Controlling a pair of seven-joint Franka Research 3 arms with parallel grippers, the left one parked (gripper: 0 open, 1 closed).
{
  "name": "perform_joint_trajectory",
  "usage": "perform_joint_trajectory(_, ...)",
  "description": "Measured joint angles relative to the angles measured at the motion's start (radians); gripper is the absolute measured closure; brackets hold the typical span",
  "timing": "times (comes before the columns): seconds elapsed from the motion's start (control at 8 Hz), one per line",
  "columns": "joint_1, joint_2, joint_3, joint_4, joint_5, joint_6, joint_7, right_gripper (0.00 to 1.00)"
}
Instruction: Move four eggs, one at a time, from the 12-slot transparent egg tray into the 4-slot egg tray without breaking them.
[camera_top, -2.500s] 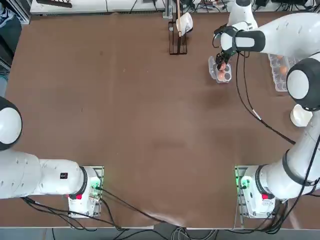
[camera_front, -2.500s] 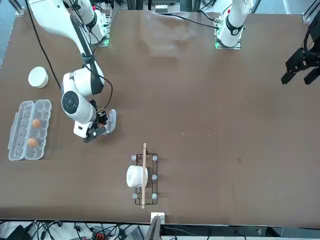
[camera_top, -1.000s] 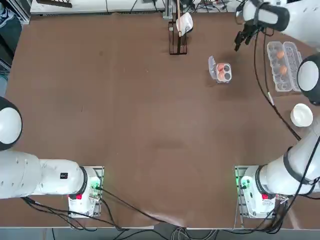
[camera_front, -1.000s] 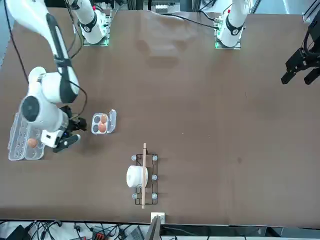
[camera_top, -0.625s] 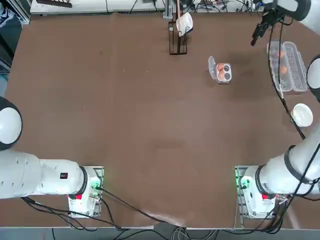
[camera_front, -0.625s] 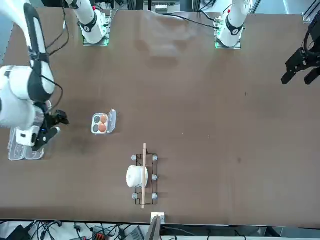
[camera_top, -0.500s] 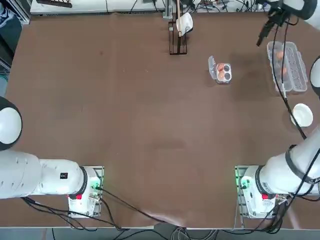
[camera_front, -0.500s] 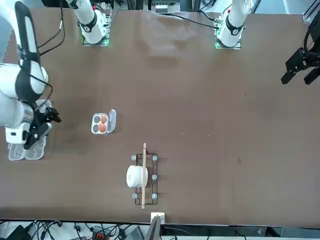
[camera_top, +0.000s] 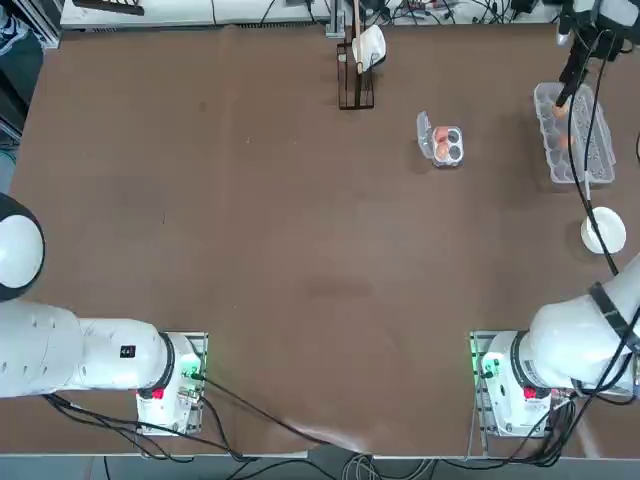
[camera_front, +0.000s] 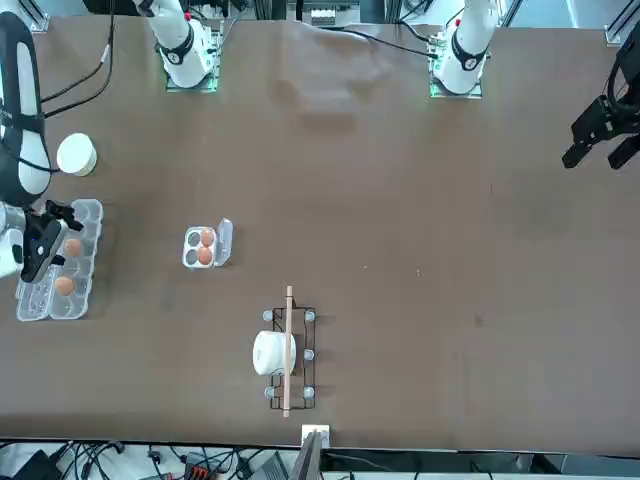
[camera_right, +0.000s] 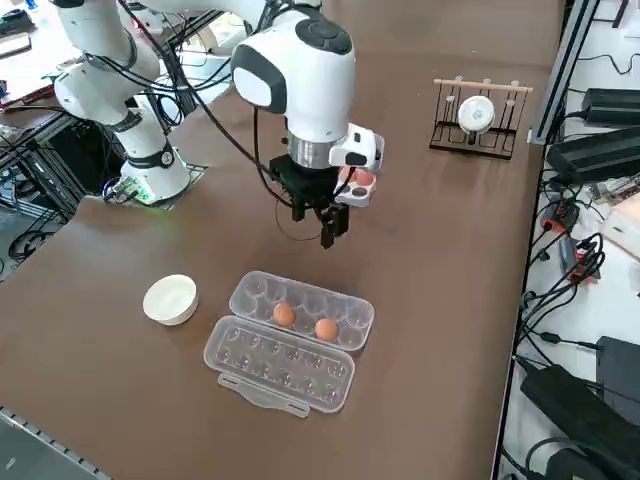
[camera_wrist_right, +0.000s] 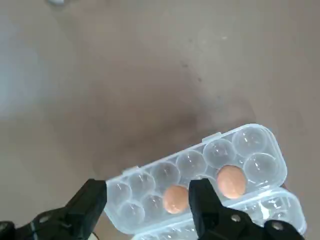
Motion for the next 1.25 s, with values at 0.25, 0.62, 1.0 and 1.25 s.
perform_joint_trajectory(0.25, -0.035, 0.003, 0.0, -0.053, -0.013, 0.139, -0.166, 0.0)
perform_joint_trajectory(0.62, -0.101, -0.006, 0.0, -0.228, -0.015, 0.435, -0.339, 0.0)
perform_joint_trajectory(1.0, -0.135, -0.001, 0.0, -0.32, -0.017, 0.523, -0.383, 0.0)
perform_joint_trajectory(1.25, -0.152, 0.021, 0.0, -0.327, -0.017, 0.545, -0.395, 0.0)
